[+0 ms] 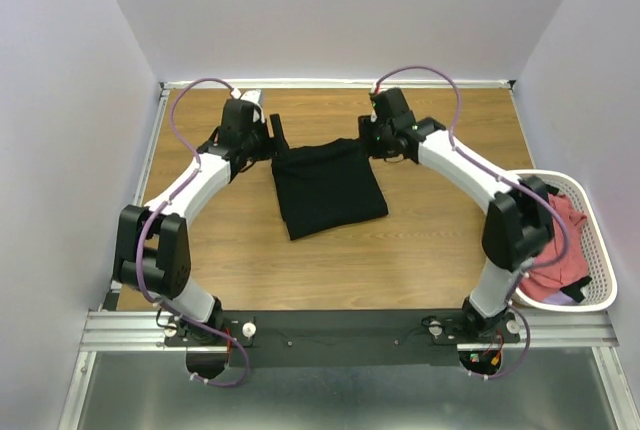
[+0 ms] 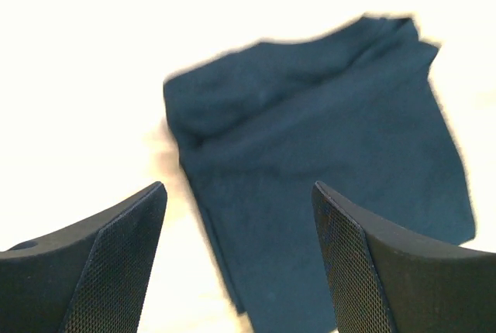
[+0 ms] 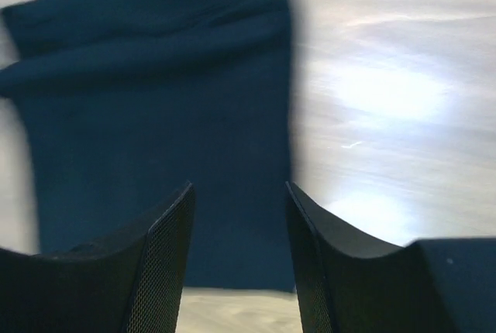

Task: Fold and stack the t-shirts
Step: Fold the tshirt

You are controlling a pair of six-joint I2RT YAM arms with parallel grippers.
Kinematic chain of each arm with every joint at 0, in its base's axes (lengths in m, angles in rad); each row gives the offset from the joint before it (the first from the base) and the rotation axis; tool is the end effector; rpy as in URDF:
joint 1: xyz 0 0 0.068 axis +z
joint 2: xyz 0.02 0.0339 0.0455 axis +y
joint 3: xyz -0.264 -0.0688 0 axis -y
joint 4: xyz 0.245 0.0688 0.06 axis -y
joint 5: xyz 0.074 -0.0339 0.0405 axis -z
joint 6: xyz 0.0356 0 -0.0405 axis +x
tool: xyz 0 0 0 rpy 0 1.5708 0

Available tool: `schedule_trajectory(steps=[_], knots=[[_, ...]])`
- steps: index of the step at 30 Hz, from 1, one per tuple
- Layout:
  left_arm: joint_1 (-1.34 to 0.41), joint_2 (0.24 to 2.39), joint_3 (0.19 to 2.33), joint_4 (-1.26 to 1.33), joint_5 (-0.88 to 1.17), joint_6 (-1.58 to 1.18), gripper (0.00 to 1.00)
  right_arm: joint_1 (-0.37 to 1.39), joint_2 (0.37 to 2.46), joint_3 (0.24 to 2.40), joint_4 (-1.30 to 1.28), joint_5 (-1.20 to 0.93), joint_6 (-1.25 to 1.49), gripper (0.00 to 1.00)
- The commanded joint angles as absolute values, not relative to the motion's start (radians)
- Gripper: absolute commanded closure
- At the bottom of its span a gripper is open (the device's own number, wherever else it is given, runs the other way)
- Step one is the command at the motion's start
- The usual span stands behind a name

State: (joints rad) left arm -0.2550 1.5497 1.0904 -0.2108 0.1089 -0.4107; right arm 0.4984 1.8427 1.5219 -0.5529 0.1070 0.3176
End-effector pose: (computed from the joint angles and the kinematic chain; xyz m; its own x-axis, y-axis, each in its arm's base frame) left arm 0.3342 -0.0911 0.2547 -0.6840 -0.2318 -0.6916 0.0655 0.9248 -0.3748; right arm 0.3642 0.1939 0.2636 -0.7694 -0.0652 -0.6355 -0.1840 0.9752 0.1227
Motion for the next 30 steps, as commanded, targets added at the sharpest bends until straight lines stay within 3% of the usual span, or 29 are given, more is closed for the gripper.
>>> schedule_trajectory(steps=[1,4,13,16,23,30], knots=[[-0.250,1.623,1.202,-0.242,0.067,-0.362,0.19,0.564,1.741,1.364,-0.482,-0.033,0.429,0.43],[-0.250,1.716,1.291,-0.255,0.092,-0.353,0.28,0.586,1.680,1.240,-0.413,-0.123,0.491,0.46],[-0.249,1.930,1.437,-0.273,0.181,-0.311,0.29,0.589,1.686,1.080,-0.342,-0.112,0.496,0.53],[-0.249,1.974,1.431,-0.288,0.206,-0.333,0.41,0.578,1.703,1.048,-0.341,-0.032,0.460,0.55],[-0.250,1.976,1.315,-0.296,0.199,-0.391,0.63,0.499,1.738,1.006,-0.339,0.089,0.404,0.56],[-0.267,1.832,1.036,-0.226,0.273,-0.474,0.66,0.396,1.769,1.055,-0.339,0.150,0.325,0.56]])
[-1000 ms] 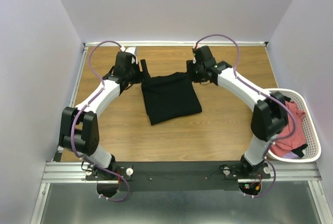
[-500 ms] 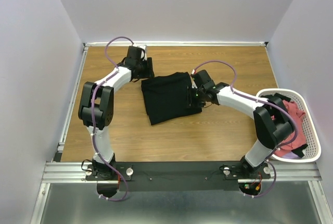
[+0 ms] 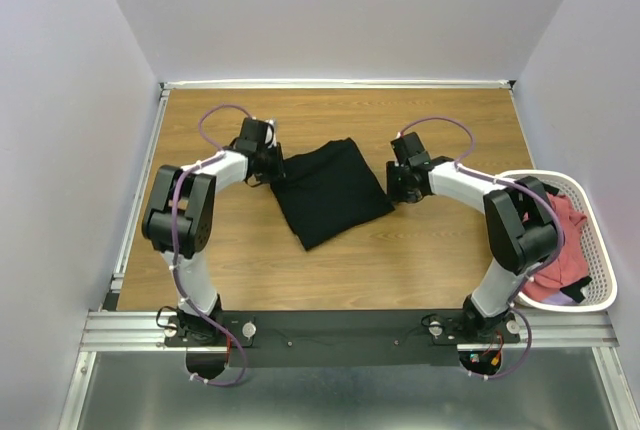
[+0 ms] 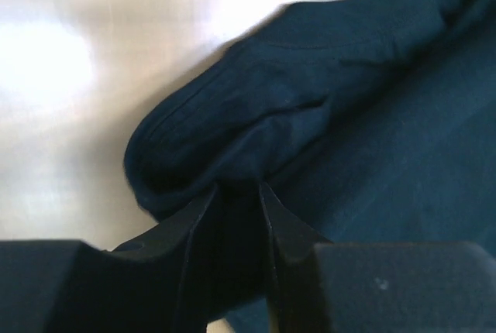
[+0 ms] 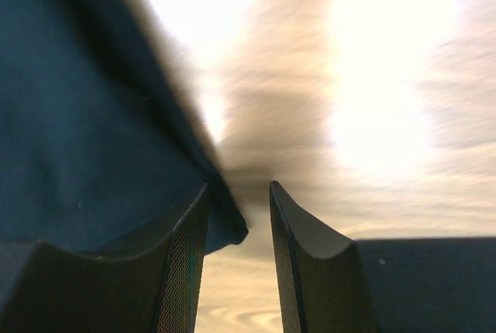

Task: Fold and stack the t-shirts
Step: Fold the tshirt

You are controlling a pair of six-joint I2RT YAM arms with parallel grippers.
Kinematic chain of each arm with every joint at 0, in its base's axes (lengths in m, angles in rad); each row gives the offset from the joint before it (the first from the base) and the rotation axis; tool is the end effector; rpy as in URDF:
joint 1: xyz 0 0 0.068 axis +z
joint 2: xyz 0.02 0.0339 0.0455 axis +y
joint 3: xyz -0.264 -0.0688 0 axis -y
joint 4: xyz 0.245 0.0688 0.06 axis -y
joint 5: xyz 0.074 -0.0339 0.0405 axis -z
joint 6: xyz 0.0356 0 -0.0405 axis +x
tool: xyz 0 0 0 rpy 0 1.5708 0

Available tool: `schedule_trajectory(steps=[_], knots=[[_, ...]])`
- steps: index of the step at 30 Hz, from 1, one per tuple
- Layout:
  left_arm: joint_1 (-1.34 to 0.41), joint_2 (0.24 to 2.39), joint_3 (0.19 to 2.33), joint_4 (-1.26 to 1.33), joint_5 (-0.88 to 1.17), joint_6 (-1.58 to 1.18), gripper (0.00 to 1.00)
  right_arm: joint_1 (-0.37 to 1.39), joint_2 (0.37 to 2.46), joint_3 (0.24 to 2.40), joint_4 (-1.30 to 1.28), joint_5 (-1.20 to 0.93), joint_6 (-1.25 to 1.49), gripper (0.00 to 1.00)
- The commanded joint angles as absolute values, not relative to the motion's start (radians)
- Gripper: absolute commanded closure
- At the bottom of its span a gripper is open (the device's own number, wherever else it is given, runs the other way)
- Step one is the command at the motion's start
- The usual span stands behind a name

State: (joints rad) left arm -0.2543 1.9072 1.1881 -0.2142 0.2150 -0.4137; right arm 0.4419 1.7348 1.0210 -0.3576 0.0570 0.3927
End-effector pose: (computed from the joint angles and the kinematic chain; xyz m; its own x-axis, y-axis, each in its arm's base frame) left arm 0.3811 -0.1069 0.1590 -0.8603 -0.1822 -0.4761 0.0249 0.9178 -0.3962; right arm 0.3082 0.1436 0.1627 -0.8871 0.0030 -0.4616 -0.0680 0.9882 0.1371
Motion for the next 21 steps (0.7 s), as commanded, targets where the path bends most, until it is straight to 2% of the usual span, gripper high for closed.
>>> schedule_trajectory(steps=[1,6,12,18,21], knots=[[-0.275,1.777,0.997,-0.213,0.282,-0.486,0.66,0.376,1.781,1.090,-0.339,0.153,0.313,0.56],[-0.441,1.620,0.771,-0.137,0.347,-0.564,0.65,0.348,1.870,1.233,-0.341,0.163,0.238,0.55],[-0.641,1.480,0.675,-0.020,0.434,-0.741,0.61,0.350,1.884,1.347,-0.353,0.115,0.238,0.55],[-0.664,1.333,0.678,-0.032,0.336,-0.782,0.54,0.379,1.694,1.266,-0.376,0.025,0.316,0.51],[-0.625,1.279,0.678,-0.054,0.276,-0.788,0.53,0.457,1.638,1.213,-0.390,-0.041,0.372,0.49]])
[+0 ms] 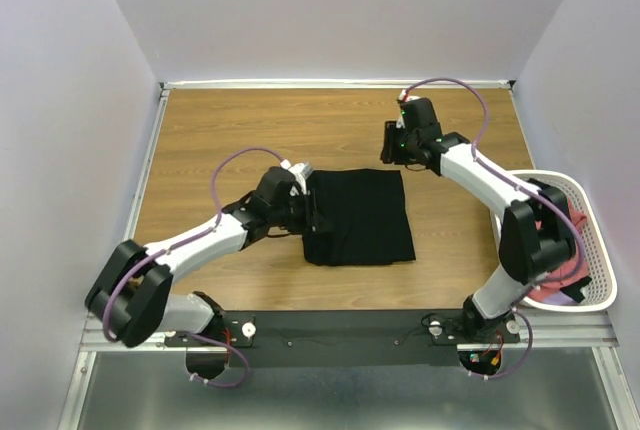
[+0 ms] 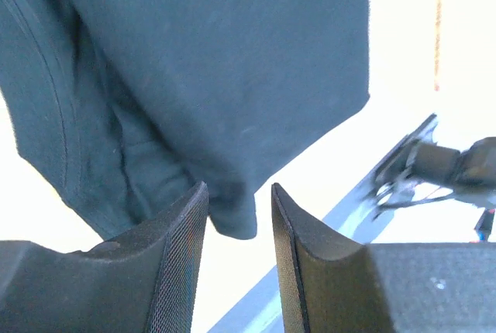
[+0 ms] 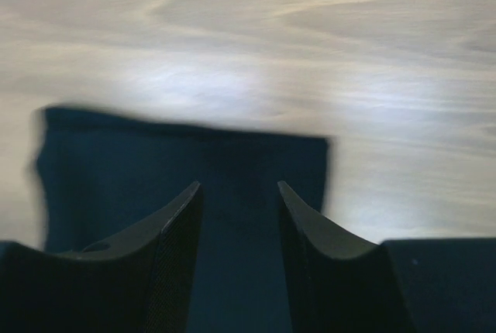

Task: Fold and stack the t-shirts
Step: Fold the tshirt

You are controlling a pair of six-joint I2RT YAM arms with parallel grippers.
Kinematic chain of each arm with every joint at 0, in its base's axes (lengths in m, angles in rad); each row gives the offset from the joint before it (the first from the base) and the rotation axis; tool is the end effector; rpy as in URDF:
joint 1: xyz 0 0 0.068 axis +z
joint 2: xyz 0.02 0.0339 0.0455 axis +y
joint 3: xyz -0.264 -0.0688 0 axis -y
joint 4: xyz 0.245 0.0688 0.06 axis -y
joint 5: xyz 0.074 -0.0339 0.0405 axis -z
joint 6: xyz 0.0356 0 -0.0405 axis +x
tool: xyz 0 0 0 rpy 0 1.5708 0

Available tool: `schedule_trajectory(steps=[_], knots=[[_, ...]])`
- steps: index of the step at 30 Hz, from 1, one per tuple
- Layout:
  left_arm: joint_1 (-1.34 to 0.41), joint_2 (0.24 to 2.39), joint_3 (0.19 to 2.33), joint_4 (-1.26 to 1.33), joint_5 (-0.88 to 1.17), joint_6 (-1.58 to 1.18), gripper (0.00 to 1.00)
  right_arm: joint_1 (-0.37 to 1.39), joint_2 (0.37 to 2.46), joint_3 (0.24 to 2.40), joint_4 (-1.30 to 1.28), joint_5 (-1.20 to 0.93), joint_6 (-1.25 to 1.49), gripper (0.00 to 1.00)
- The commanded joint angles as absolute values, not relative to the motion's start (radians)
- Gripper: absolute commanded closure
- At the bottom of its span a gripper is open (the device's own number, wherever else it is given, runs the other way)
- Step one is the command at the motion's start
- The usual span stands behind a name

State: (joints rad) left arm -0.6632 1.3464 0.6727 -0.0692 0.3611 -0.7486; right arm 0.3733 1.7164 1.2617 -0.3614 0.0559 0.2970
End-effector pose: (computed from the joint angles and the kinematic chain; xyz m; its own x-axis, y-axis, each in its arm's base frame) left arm 0.2044 -0.1756 0.1923 -0.9221 -0.0876 -0.3769 0.2094 0.7062 -0.6764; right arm 0.3544 0.1367 0.2412 -0.7447 0.0221 -0.6670 -0.1156 0.9801 0.1616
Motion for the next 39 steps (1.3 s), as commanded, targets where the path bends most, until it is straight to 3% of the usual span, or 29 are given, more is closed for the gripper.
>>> schedule_trajectory(steps=[1,5,11,13,17,20,26,31,39], knots=[[-0.608,1.273,0.669,-0.046,0.267,-0.788,0.53,0.483,1.611,1.204,-0.391,-0.032,0.389,0.48],[-0.496,1.301,0.667,-0.014,0.310,-0.749,0.58,0.644,1.597,1.175,-0.400,-0.009,0.498,0.46],[-0.495,1.348,0.715,-0.011,0.397,-0.719,0.62,0.686,1.591,1.111,-0.385,-0.064,0.569,0.52],[-0.500,1.341,0.707,-0.012,0.428,-0.718,0.59,0.686,1.568,1.063,-0.385,-0.061,0.583,0.53],[-0.512,1.347,0.672,-0.020,0.410,-0.722,0.43,0.686,1.551,1.023,-0.385,-0.090,0.578,0.55],[-0.512,1.365,0.641,0.027,0.388,-0.744,0.42,0.696,1.572,1.049,-0.382,-0.133,0.580,0.55],[-0.506,1.465,0.673,0.063,0.357,-0.750,0.67,0.735,1.650,1.150,-0.388,-0.095,0.591,0.47],[-0.492,1.532,0.725,0.080,0.364,-0.735,0.76,0.770,1.727,1.204,-0.413,-0.028,0.624,0.43],[-0.480,1.629,0.762,0.094,0.383,-0.709,0.78,0.810,1.841,1.265,-0.457,0.020,0.640,0.43]])
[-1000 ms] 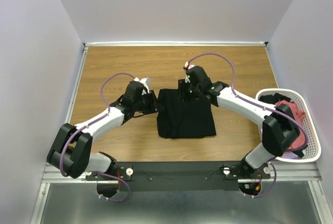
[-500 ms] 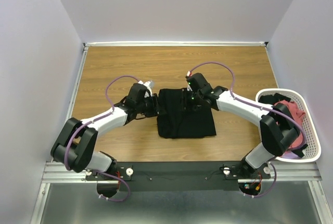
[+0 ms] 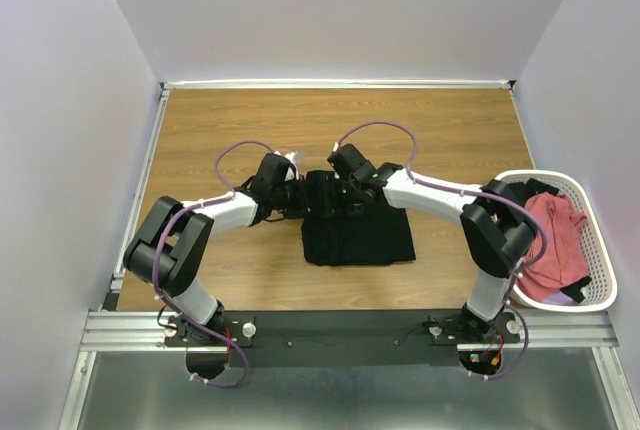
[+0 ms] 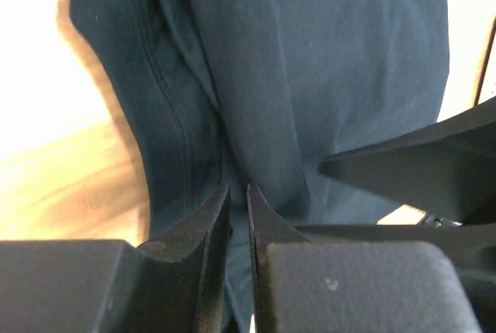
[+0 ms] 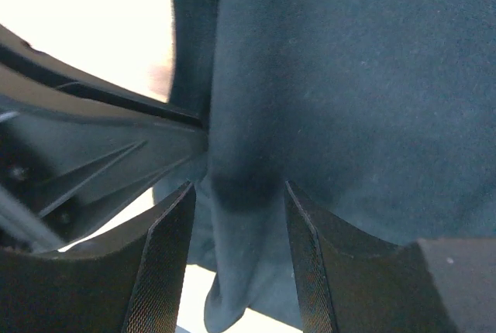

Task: Fold and stack the t-shirts
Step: Fold the tshirt

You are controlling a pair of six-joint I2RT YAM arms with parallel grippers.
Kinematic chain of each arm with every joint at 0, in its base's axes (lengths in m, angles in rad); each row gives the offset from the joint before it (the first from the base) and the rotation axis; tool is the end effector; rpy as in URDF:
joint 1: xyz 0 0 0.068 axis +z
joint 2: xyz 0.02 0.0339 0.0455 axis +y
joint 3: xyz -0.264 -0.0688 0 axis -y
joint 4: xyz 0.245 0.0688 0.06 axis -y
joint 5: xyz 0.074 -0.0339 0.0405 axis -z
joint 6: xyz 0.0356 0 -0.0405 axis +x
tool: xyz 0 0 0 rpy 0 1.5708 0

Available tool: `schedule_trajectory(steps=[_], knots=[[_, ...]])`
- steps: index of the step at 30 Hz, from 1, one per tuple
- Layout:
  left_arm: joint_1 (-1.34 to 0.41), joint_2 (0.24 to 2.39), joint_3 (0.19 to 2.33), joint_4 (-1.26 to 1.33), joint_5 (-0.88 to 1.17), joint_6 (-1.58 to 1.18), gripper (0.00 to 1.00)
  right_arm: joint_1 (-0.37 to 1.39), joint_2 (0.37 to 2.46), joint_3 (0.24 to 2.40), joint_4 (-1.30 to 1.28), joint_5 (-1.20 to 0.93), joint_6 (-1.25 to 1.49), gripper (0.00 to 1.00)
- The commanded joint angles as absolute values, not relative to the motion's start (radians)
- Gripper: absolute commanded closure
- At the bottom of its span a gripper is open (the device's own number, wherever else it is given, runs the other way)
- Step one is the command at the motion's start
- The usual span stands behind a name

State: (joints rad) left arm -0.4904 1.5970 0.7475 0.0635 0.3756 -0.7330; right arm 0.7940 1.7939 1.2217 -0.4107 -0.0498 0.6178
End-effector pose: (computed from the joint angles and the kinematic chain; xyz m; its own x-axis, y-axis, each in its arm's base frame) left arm 0.2668 -0.1573 0.1573 -0.9100 -0.2198 -0.3515 0.0779 0.7421 -0.6657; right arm 0.2635 0.2706 0.1976 -0.8993 -0.0896 -0.4281 -0.2585 0.8984 0.3550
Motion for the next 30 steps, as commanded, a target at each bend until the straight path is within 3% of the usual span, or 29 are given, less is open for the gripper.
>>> schedule_trajectory(steps=[1,13,29,30], knots=[[-0.480,1.635,0.755,0.097,0.387,-0.712,0.78,0.814,1.848,1.270,-0.462,0.023,0.640,0.43],[-0.479,1.683,0.709,0.172,0.413,-0.747,0.79,0.844,1.919,1.342,-0.502,0.049,0.626,0.50],[-0.479,1.690,0.664,0.247,0.443,-0.778,0.79,0.890,1.977,1.447,-0.597,0.136,0.641,0.51],[-0.479,1.690,0.661,0.250,0.446,-0.781,0.79,0.890,1.983,1.448,-0.603,0.140,0.641,0.55]])
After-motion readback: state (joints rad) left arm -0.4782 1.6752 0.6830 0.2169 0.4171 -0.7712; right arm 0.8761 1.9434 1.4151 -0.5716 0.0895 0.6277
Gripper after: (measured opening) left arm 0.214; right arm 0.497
